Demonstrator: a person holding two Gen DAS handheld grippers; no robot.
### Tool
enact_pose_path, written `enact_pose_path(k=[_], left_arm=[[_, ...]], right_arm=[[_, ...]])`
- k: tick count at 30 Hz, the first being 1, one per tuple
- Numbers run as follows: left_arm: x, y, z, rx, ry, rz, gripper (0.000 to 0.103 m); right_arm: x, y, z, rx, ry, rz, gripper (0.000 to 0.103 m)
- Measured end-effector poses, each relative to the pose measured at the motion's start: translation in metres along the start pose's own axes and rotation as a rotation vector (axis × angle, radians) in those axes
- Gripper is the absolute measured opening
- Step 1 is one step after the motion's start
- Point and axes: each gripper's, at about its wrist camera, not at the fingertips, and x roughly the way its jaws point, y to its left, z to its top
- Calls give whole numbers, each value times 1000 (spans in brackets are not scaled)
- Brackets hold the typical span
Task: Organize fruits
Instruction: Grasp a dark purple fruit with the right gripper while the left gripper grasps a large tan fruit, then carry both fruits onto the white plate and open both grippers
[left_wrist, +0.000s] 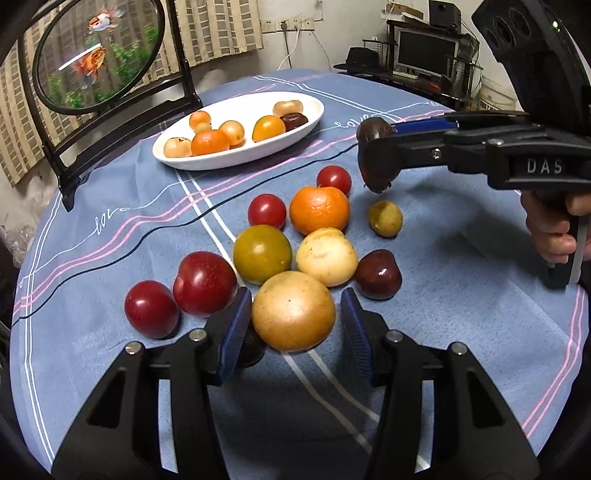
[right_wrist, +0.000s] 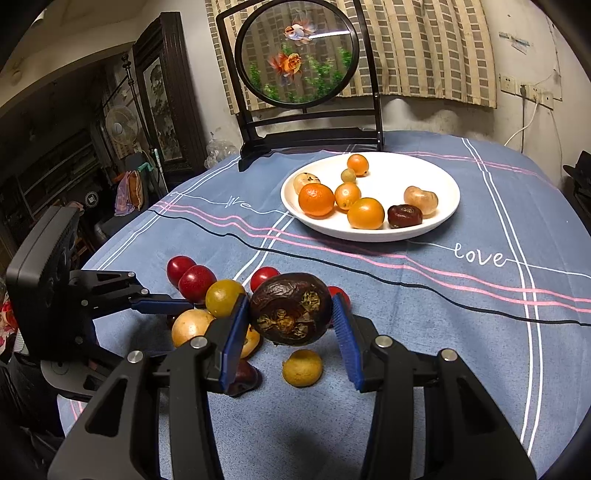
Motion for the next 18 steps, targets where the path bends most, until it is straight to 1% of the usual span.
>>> enact_pose_path(k=[3, 4, 5, 8, 12, 18], left_arm=[[2, -2, 1, 15, 4, 6, 51], [3, -2, 2, 22, 5, 11, 50], [3, -3, 2, 28, 6, 20, 47], [2, -1, 1, 22, 4, 17, 46], [2, -2, 2, 24, 2, 21, 45], [-2, -2, 1, 2, -13, 5, 45]], right_arm=[[0, 0, 0, 0, 1, 0, 46], [0, 0, 0, 0, 1, 0, 46], [0, -1, 0, 0, 2, 0, 46], [1, -2, 0, 1, 3, -4, 46], [2, -4, 1, 11, 9, -7, 46], [2, -4, 0, 9, 6, -6, 46]])
